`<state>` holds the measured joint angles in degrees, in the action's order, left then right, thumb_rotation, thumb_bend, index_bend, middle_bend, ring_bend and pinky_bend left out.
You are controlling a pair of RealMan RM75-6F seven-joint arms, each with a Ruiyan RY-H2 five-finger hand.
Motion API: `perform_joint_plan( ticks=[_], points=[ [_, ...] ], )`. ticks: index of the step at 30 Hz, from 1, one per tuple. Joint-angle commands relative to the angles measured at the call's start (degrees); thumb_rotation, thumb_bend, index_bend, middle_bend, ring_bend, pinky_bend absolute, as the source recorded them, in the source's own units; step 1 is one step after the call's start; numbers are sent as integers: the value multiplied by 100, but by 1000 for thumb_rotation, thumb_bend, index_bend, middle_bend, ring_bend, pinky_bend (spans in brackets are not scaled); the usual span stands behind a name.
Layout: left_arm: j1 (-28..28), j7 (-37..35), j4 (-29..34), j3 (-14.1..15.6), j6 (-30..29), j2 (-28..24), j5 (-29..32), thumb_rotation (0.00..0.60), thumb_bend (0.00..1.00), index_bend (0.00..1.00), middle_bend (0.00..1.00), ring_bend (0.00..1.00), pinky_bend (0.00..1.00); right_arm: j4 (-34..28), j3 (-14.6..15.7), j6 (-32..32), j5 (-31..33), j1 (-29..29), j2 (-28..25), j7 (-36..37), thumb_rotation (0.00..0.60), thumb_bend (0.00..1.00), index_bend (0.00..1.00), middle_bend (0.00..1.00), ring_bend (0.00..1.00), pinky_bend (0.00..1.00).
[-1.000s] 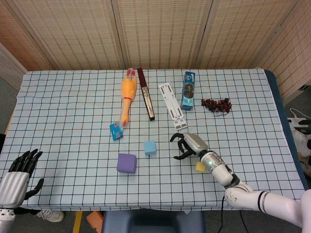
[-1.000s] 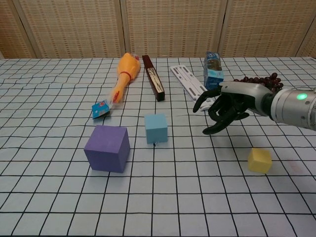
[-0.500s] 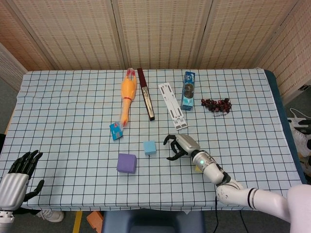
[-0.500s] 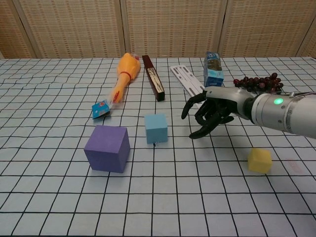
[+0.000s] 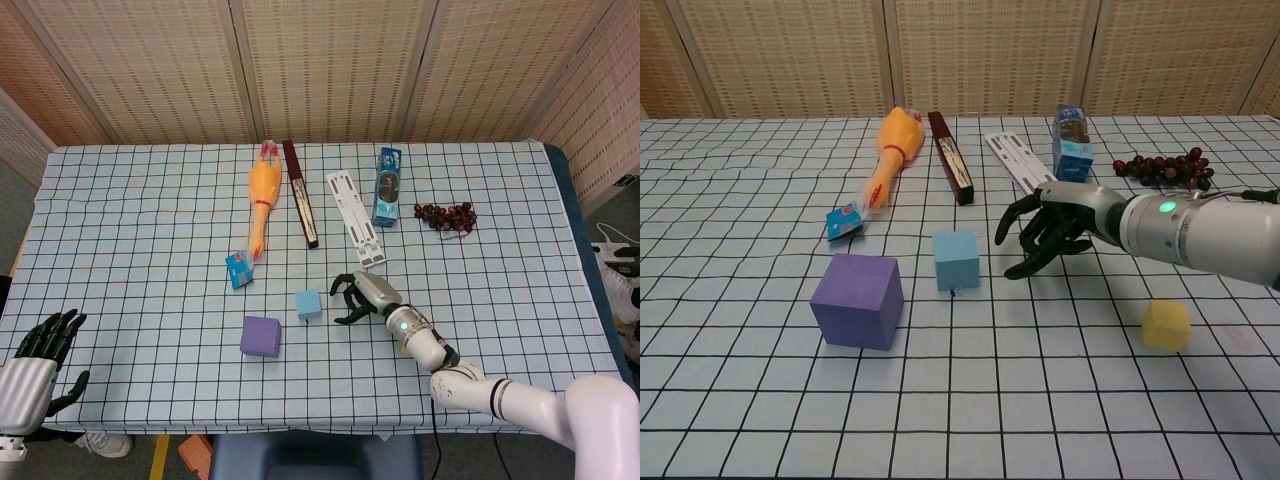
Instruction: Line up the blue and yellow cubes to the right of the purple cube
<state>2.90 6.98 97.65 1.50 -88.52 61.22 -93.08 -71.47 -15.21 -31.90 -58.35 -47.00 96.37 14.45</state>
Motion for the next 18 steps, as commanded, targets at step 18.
perform_joint_plan(
  ticks=[18],
  points=[
    [-5, -22, 61, 40, 33, -54, -88, 600, 387, 0, 0, 0, 135, 410, -41, 55, -193, -149, 397, 178, 600, 24, 506, 815, 915, 1000]
  ],
)
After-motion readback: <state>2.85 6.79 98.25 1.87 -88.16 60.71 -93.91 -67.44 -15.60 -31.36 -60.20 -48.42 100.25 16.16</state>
